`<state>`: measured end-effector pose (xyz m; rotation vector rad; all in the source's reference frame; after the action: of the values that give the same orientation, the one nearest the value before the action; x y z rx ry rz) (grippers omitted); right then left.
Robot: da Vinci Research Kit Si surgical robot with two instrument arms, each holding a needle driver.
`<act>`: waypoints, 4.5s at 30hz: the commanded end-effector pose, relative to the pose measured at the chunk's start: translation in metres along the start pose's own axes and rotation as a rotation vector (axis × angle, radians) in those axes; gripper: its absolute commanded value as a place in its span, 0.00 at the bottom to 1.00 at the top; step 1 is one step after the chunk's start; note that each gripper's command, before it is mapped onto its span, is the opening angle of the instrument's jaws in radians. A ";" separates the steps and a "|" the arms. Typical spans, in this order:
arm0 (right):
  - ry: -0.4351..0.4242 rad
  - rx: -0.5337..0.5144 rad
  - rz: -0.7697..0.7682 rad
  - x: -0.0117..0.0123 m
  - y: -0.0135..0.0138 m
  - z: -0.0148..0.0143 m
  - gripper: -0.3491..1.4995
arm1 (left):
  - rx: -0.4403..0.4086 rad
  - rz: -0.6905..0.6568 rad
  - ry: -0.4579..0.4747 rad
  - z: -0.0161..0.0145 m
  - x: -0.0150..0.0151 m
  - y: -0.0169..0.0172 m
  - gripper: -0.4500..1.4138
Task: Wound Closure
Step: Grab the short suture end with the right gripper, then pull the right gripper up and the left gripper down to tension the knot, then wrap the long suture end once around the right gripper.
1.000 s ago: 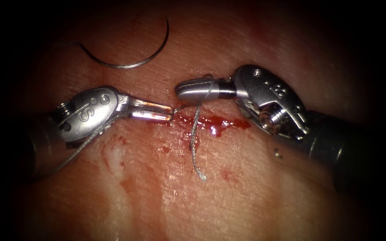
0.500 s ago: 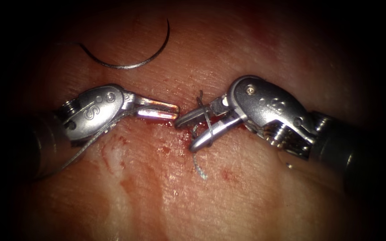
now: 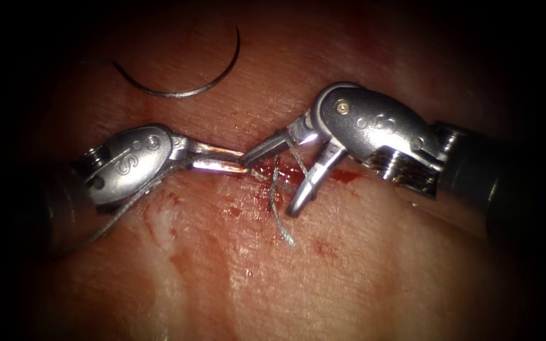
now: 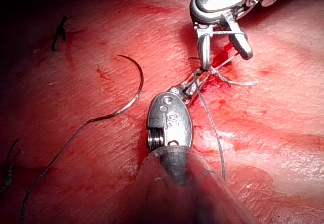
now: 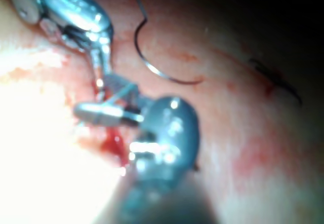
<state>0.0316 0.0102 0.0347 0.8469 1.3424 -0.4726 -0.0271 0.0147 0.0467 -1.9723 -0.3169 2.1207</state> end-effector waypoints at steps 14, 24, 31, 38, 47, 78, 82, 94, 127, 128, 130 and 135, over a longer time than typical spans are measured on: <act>-0.119 0.101 -0.045 -0.0027 -0.0008 0.0040 0.55 | -0.001 0.006 0.002 0.0005 -0.0008 -0.0010 0.00; -0.265 0.124 -0.021 -0.0039 0.0003 0.0043 0.37 | -0.001 0.007 -0.001 0.0005 -0.0009 -0.0008 0.00; -0.283 0.170 -0.029 -0.0042 -0.0003 0.0042 0.00 | -0.002 0.000 0.000 0.0005 -0.0009 -0.0009 0.00; -0.271 0.148 -0.017 -0.0040 0.0013 0.0041 0.00 | -0.003 0.001 0.000 0.0003 -0.0009 -0.0007 0.00; -0.235 0.023 0.014 -0.0040 0.0016 0.0018 0.00 | -0.014 -0.021 0.001 -0.0011 -0.0005 0.0037 0.00; -0.277 -0.212 0.104 -0.0052 0.0035 -0.0057 0.00 | -0.110 -0.061 -0.073 -0.0025 0.0003 0.0165 0.00; -0.282 -0.247 0.128 -0.0054 0.0035 -0.0062 0.00 | -0.113 -0.069 -0.074 -0.0024 -0.0005 0.0175 0.00; -0.287 -0.274 0.147 -0.0056 0.0037 -0.0065 0.00 | -0.126 -0.087 -0.082 -0.0039 -0.0004 0.0200 0.00; -0.185 -0.476 0.172 -0.0044 0.0003 -0.0050 0.73 | -0.054 -0.063 -0.110 -0.0046 0.0054 0.0170 0.00; -0.175 -0.501 0.179 -0.0043 0.0001 -0.0056 0.76 | -0.050 -0.054 -0.111 -0.0044 0.0057 0.0167 0.00; -0.153 -0.563 0.202 -0.0040 -0.0003 -0.0072 0.80 | -0.047 -0.045 -0.109 -0.0039 0.0064 0.0161 0.00; -0.126 -0.835 0.302 -0.0023 -0.0027 -0.0160 0.84 | -0.052 0.005 -0.094 -0.0027 0.0103 0.0137 0.00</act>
<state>0.0186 0.0189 0.0361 0.2998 1.1173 0.2863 -0.0252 0.0050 0.0316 -1.9065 -0.3870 2.2341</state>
